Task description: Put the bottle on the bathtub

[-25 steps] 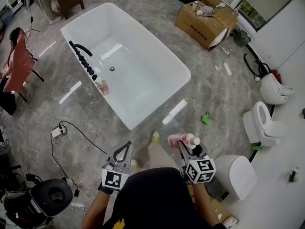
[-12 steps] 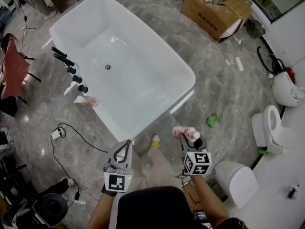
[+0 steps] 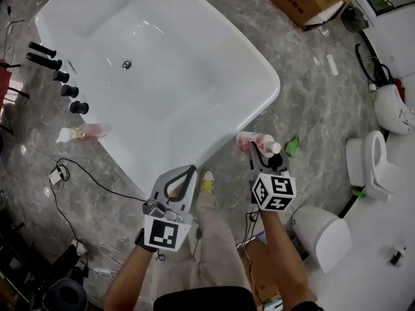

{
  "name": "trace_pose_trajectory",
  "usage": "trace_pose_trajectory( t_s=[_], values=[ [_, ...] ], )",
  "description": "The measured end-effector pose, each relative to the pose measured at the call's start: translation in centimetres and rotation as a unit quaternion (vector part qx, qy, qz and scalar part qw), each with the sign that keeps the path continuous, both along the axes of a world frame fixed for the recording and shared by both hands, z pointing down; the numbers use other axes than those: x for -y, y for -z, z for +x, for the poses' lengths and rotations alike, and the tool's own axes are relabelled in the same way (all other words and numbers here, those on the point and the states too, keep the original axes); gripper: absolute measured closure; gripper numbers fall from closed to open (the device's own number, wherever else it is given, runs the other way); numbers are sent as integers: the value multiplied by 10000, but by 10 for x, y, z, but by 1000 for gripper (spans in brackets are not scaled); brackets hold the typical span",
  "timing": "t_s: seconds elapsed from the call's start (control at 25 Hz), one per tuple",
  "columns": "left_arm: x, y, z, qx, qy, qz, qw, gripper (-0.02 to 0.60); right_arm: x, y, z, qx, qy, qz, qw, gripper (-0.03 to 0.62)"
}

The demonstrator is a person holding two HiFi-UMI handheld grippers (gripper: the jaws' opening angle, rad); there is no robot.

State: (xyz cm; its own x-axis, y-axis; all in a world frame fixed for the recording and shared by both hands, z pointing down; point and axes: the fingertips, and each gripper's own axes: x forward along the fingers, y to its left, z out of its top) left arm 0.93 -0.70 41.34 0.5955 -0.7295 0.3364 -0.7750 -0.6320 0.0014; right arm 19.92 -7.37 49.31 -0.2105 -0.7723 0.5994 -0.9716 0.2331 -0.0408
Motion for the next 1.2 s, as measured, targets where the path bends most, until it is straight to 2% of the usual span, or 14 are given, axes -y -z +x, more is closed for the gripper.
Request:
trace_pose_trajectory(
  t_s=[0.12,0.4,0.76,0.92,1.2],
  values=[
    [20,-25,6,-7,-95,135,9999,565,17,-21,-2,-70,35,111,9999,378],
    [29,-68,11,12,-110,-105,9999,565,37,-43,5,-316,47,312,9990,378],
    [29,-69,22,-132,-126,-180,9997,565,56,-48,0,-511,173,457,9975,378],
    [29,-74,23,-153,-105,-206,9996,565,58,-50,0,-569,180,664,9960,376],
    [31,-84,24,-126,-100,-227,9996,565,62,-58,11,-622,-17,756,9952,362]
  ],
)
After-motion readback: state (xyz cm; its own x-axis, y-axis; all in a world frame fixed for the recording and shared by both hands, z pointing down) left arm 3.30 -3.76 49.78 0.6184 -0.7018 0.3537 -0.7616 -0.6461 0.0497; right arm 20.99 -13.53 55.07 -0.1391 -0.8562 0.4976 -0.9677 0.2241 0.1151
